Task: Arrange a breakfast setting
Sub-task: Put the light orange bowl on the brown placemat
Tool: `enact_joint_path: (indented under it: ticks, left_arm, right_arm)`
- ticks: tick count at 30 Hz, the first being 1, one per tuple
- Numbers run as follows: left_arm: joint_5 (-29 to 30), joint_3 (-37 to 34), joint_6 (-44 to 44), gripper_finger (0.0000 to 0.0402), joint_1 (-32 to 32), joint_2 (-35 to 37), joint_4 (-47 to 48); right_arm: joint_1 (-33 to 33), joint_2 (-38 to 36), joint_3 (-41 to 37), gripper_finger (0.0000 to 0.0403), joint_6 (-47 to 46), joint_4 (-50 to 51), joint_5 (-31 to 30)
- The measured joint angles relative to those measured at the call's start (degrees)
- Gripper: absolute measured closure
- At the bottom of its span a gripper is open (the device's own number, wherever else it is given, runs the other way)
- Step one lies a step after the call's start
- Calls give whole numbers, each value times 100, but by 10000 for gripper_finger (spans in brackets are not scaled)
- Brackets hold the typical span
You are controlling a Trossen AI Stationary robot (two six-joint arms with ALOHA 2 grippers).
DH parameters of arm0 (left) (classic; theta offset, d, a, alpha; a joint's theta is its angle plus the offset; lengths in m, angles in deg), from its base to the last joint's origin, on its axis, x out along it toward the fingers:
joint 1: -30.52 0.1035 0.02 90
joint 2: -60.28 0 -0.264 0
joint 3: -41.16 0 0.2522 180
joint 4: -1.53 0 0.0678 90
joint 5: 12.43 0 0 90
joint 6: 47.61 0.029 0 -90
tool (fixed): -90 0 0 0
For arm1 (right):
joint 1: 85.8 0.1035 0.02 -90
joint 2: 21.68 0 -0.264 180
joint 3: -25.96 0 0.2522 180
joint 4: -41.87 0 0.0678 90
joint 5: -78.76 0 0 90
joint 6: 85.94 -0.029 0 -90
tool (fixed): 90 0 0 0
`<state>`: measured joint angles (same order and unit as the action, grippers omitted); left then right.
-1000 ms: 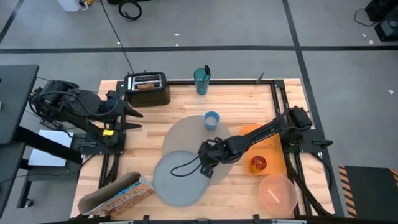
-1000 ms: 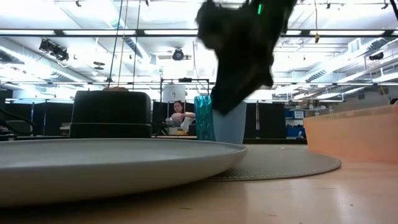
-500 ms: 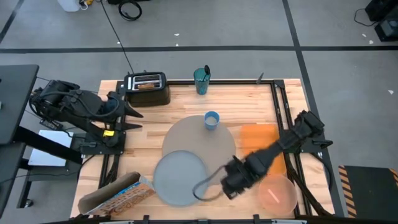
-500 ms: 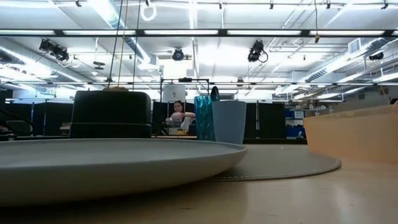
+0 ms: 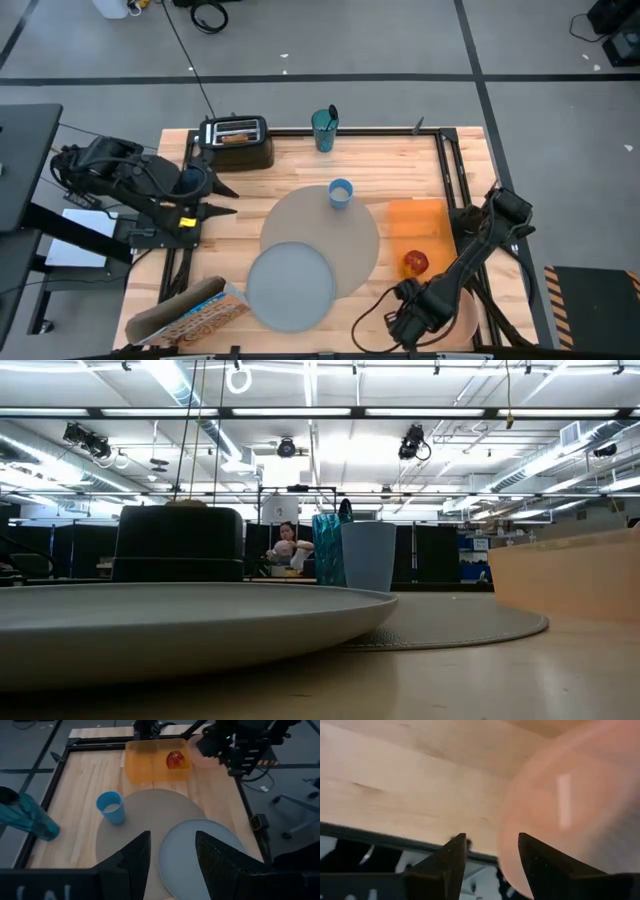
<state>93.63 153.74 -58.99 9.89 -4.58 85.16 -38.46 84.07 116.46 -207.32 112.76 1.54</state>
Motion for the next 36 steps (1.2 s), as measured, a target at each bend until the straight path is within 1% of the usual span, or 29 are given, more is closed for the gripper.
enact_joint_path:
  ticks: [3,6,14,23,27,30,33,36]
  left_arm:
    - [-13,0,-42,237,-130,-14,-3]
    - [-14,0,-156,237,-283,0,-3]
    - [-11,0,-236,237,-642,0,-1]
    - [-7,0,-105,237,-663,0,-1]
    - [-7,0,-90,237,-663,0,4]
    - [-7,0,-85,237,-661,8,48]
    - [-7,0,-85,237,-661,13,52]
    - [-7,0,-81,237,-661,13,52]
  right_arm:
    - [-26,0,-312,225,-176,-149,-22]
    - [-29,0,-451,244,-338,-143,-23]
    - [-65,0,-455,312,-360,-399,66]
    - [-142,0,-455,383,-388,-659,130]
    - [-186,0,-445,388,-446,-921,382]
    - [-221,0,-285,380,-419,-1172,661]
    - [-283,0,20,376,-326,-1282,880]
    - [-396,0,477,384,34,-1320,835]
